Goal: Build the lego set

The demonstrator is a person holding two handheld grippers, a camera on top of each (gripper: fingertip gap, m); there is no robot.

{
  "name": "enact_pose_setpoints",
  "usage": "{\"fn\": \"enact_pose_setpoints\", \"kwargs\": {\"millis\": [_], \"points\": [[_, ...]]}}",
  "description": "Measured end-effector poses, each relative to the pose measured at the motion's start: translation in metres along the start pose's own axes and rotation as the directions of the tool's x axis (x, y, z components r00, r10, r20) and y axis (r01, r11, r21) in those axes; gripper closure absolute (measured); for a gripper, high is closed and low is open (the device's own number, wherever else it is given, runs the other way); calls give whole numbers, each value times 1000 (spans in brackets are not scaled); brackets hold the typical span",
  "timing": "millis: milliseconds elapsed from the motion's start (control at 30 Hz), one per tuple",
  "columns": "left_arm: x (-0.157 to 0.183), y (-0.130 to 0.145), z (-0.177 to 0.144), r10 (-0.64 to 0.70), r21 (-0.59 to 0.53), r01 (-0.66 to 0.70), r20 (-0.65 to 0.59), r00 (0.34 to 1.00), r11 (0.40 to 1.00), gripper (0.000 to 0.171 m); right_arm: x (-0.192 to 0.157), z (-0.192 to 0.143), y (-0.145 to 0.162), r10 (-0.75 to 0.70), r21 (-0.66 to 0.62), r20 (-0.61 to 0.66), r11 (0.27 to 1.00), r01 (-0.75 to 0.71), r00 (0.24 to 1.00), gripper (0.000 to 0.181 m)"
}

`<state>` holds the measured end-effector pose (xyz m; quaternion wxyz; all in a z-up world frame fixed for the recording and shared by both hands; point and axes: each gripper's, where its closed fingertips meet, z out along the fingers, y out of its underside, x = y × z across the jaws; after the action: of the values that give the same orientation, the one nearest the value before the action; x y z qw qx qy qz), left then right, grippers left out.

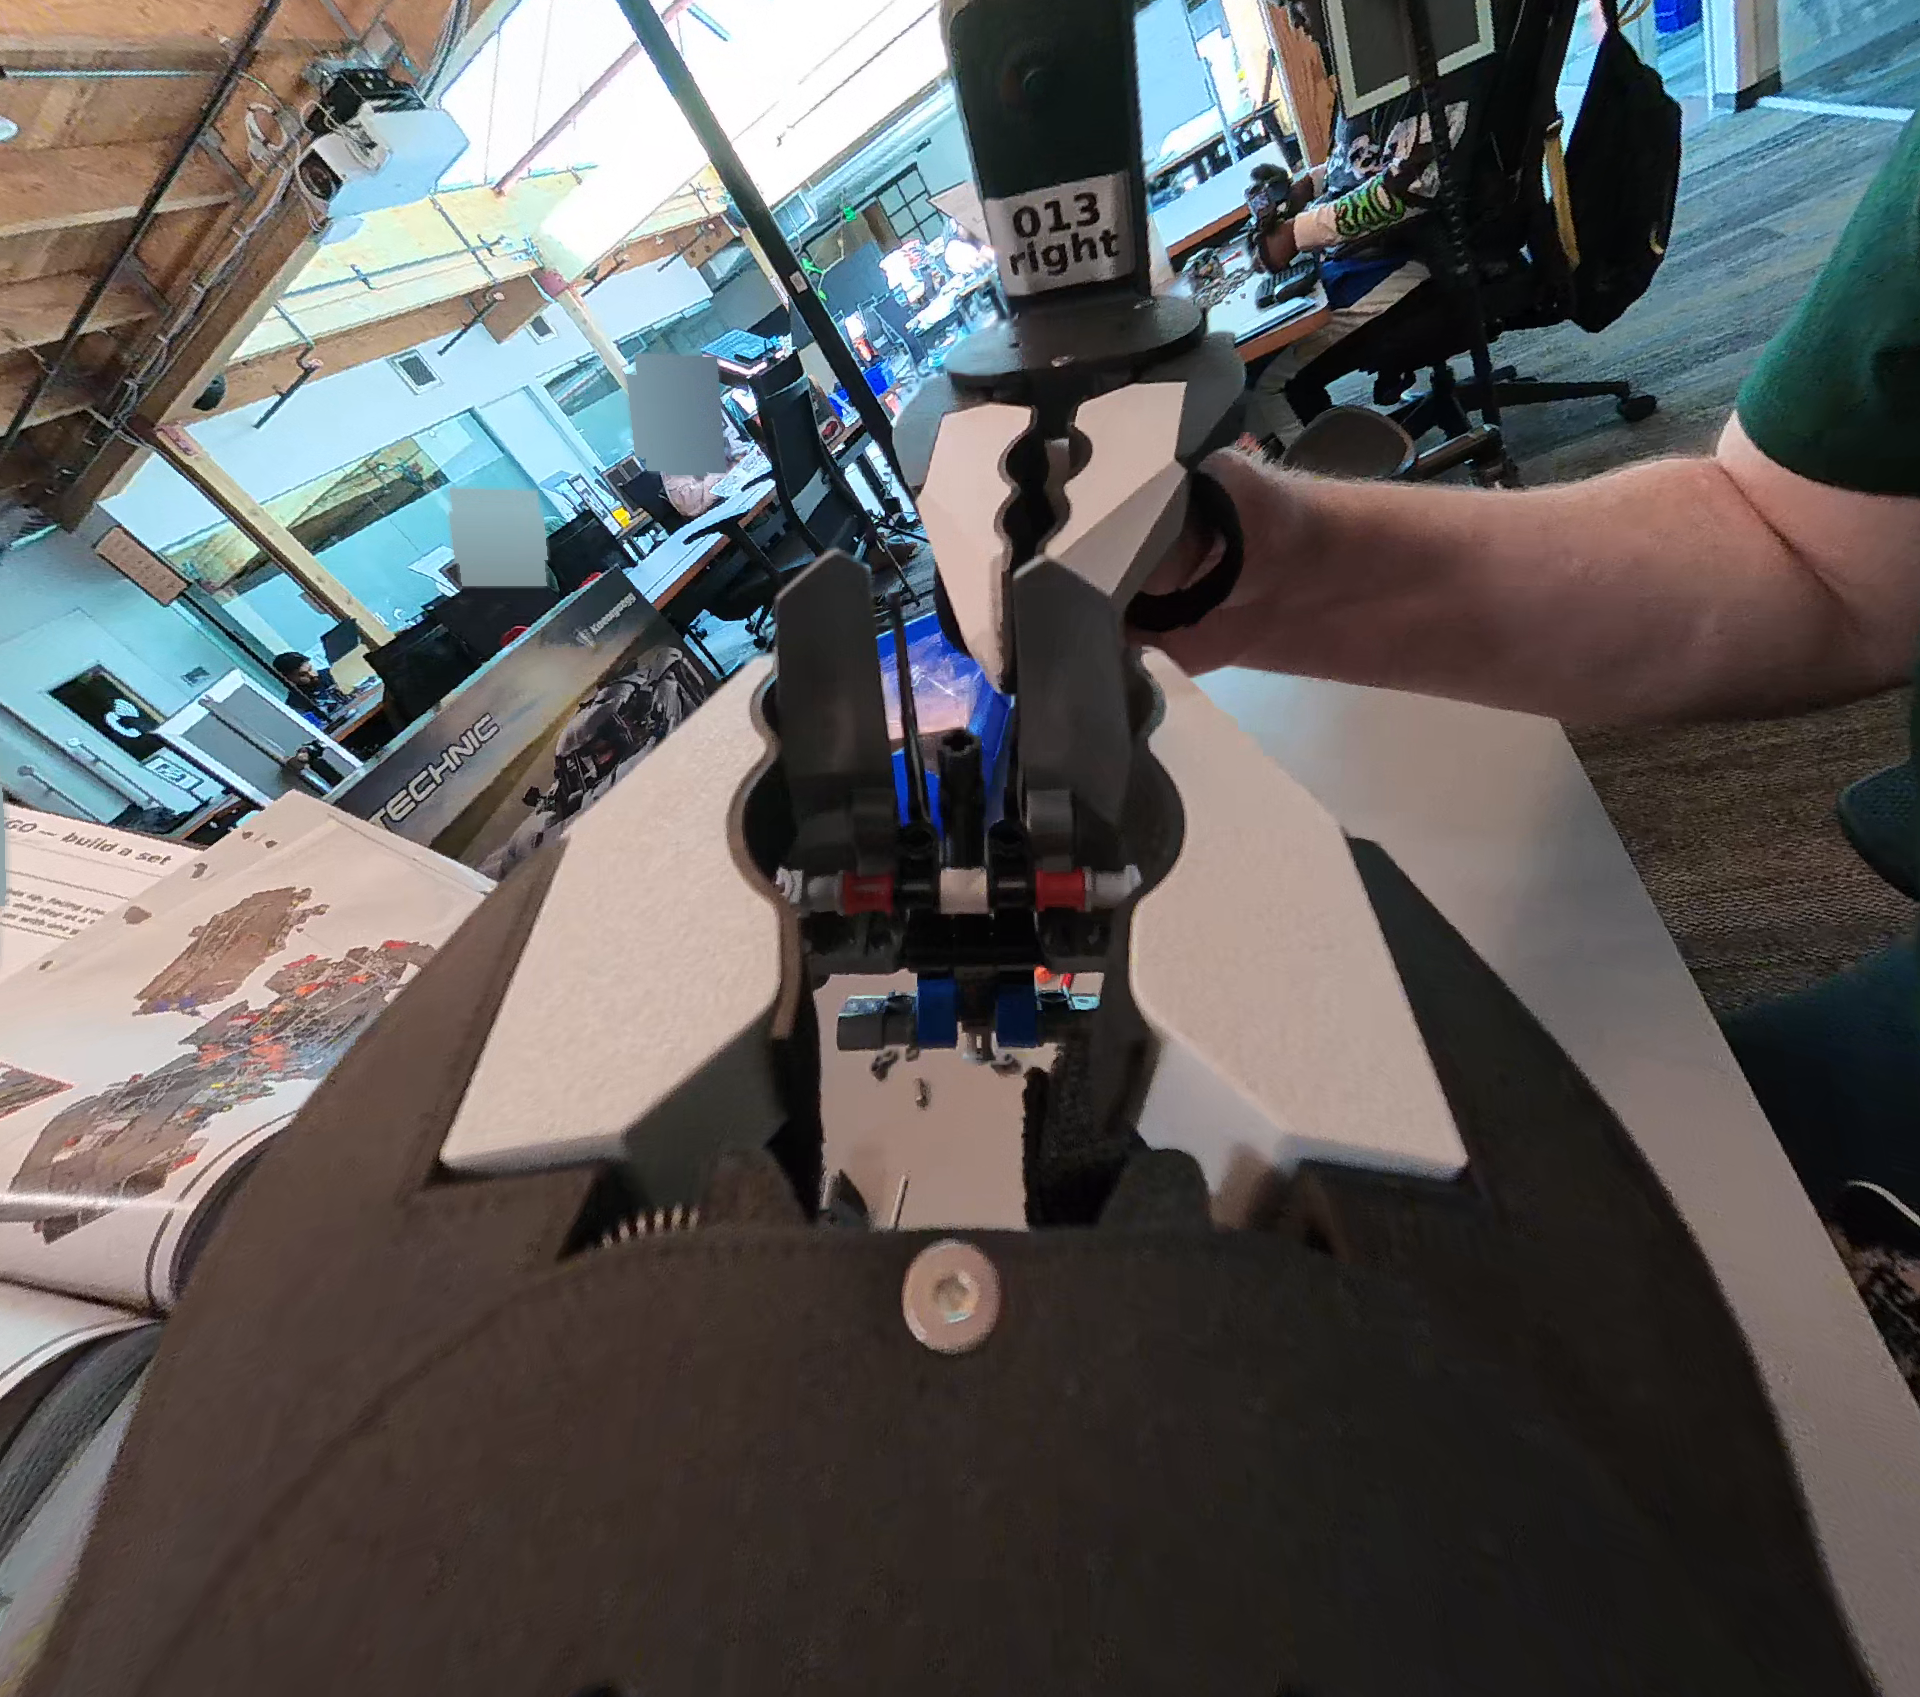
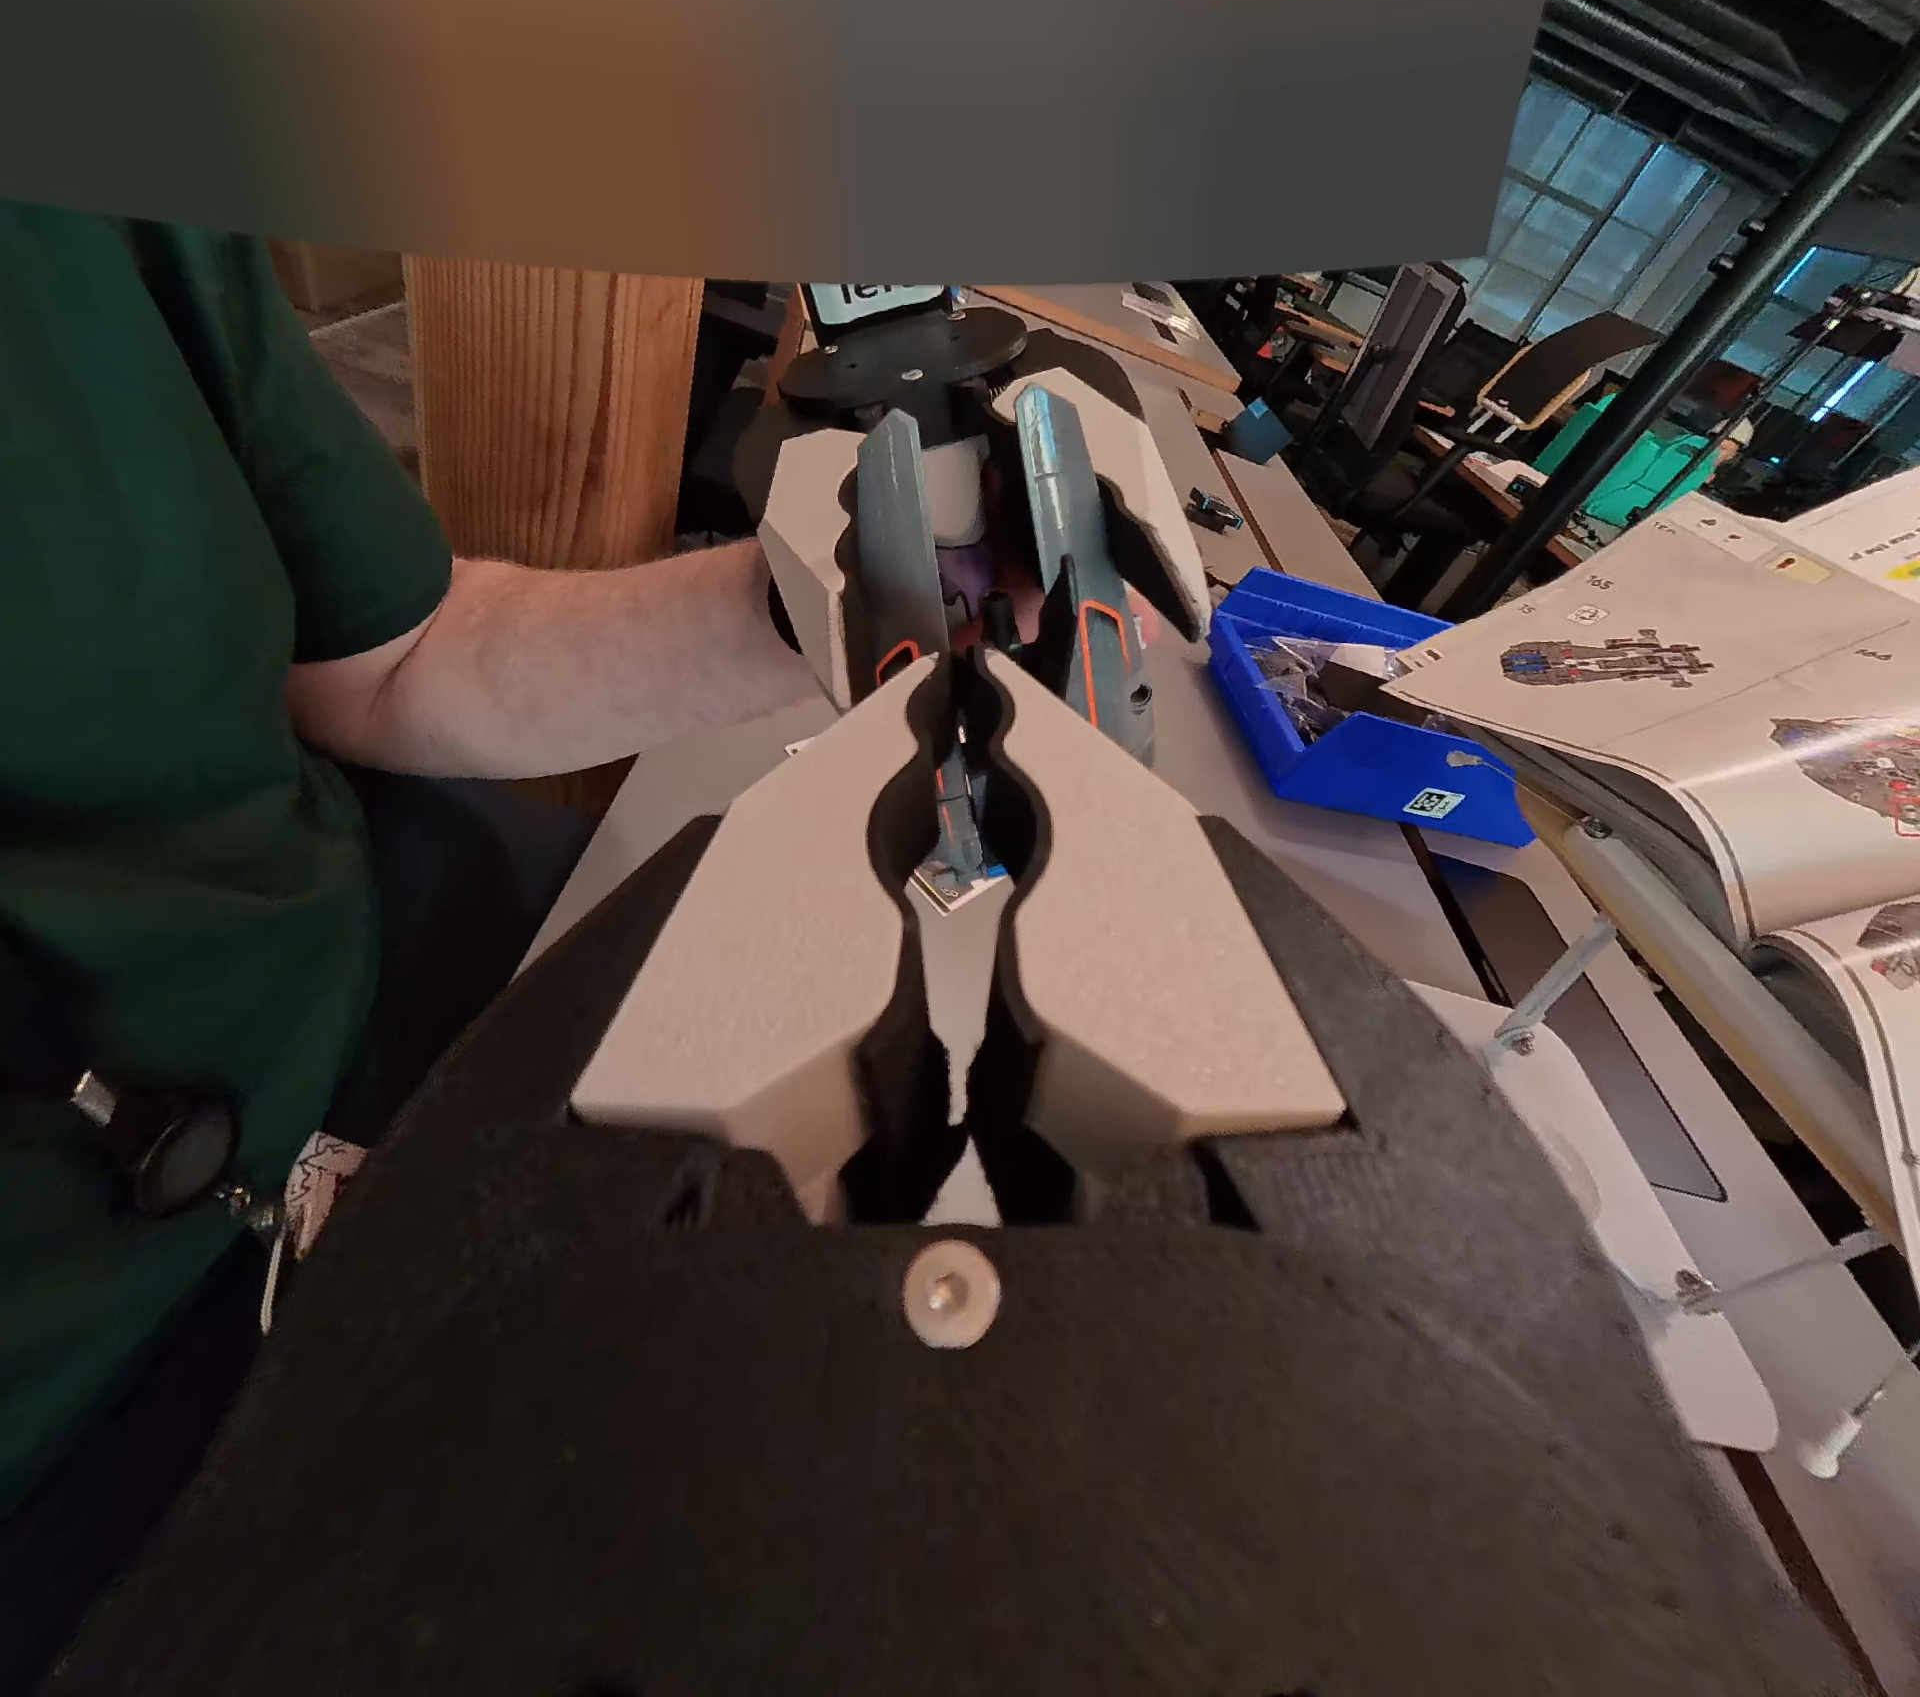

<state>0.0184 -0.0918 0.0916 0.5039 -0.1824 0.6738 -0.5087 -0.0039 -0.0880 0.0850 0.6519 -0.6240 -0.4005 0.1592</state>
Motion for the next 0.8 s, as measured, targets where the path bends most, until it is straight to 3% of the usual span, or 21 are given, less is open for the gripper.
{"fn": "enact_pose_setpoints", "kwargs": {"millis": [267,367,567,700,800], "points": [[1,5,5,24,-42,-23,6,1000,999,111,1,0,3,-5,8,-11,1000,5,1000,181],[-7,16,8,99,-147,-89,66,993,985,111,9,1,12,64,7,-2,998,-64,998,179],[-32,45,4,192,-347,-107,219,957,932,110,36,-7,30,93,-72,-174,992,-107,980,157],[-48,68,0,251,-460,-86,311,917,884,110,35,-7,18,111,-43,-243,991,-125,964,158],[-52,77,-3,275,-500,-70,348,896,863,110,33,2,23,111,-109,-286,983,-147,952,156]]}}
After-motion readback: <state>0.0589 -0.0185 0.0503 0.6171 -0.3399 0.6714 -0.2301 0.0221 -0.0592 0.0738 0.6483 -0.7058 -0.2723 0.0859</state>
